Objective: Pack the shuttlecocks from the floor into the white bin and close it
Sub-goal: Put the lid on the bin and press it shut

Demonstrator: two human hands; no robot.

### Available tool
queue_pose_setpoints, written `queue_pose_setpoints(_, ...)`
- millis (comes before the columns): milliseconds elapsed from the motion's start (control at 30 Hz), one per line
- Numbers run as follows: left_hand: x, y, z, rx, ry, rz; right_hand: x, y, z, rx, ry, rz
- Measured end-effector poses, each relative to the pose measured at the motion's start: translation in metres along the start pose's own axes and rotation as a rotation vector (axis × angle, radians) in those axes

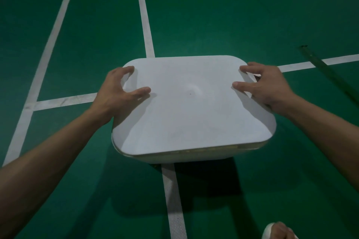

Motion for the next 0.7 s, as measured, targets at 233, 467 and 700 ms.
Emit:
queue_pose_setpoints(233,-0.001,-0.003,-0.002,0.029,-0.069,0.088,0.005,-0.001,0.001,-0.011,0.024,-0.071)
queue_pose_setpoints(467,-0.008,-0.006,-0.004,0.004,-0.079,0.111,0.009,-0.002,0.001,-0.018,0.047,-0.133)
queue_pose_setpoints(700,-0.005,-0.004,-0.002,0.037,-0.129,0.107,0.006,0.003,0.003,0.004,0.058,-0.098)
Point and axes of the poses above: each hand's wrist, its own z-axis away from the middle knuckle, its own y-axis out of the palm, x = y × z, the point moved 2 cm from there along -z, towards the middle knuckle, and after that the axes turned 6 degrees about -z, right-handed, at the moved point
